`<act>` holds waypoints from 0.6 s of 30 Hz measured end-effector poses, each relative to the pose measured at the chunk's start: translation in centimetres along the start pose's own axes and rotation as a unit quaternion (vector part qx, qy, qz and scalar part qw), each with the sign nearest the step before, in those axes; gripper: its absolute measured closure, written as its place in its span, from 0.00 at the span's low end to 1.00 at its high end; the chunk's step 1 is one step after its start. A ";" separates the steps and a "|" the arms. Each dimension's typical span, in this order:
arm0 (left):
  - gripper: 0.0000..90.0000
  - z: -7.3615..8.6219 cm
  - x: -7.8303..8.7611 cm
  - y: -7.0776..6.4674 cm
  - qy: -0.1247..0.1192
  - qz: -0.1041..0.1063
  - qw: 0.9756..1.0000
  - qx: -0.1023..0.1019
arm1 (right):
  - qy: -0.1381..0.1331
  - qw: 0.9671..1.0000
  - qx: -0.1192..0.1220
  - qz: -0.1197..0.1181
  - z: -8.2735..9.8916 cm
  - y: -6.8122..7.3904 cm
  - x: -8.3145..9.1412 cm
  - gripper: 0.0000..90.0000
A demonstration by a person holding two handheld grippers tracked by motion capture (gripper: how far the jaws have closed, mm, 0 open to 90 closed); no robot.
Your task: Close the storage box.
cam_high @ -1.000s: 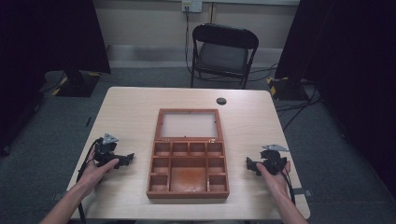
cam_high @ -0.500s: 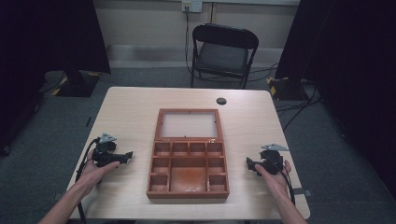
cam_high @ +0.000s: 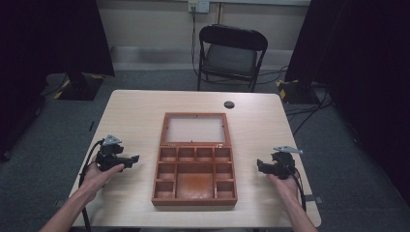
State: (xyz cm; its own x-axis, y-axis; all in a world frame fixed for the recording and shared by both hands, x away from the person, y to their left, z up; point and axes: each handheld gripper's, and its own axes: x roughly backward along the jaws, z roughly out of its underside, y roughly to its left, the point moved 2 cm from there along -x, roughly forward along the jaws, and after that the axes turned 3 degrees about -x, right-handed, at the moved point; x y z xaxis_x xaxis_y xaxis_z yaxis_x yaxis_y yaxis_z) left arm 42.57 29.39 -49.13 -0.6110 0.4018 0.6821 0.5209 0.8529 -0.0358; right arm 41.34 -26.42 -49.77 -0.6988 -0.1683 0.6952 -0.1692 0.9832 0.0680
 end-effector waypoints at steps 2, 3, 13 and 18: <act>0.22 -0.3 0.1 -0.1 0.000 0.004 1.000 0.007 | -0.002 1.000 0.006 -0.001 -0.2 0.1 0.0 0.17; 0.22 -0.6 0.3 -0.1 -0.001 -0.005 1.000 0.008 | -0.002 1.000 0.005 -0.003 -0.3 0.2 0.1 0.17; 0.23 -2.1 0.7 -0.7 -0.017 0.008 1.000 -0.005 | -0.032 0.999 0.016 -0.032 -2.0 1.4 1.1 0.23; 0.25 -3.1 0.2 -1.0 -0.016 0.016 1.000 -0.002 | -0.025 0.998 0.014 -0.053 -3.3 2.7 0.8 0.23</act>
State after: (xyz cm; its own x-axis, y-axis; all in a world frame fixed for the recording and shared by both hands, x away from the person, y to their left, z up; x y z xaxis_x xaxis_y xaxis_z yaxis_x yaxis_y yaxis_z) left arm 43.81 27.58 -46.73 -0.6133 0.4389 0.6567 0.5419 0.8387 -0.0544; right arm 42.62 -23.63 -46.73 -0.7092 -0.2748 0.6492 -0.2626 0.9576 0.1185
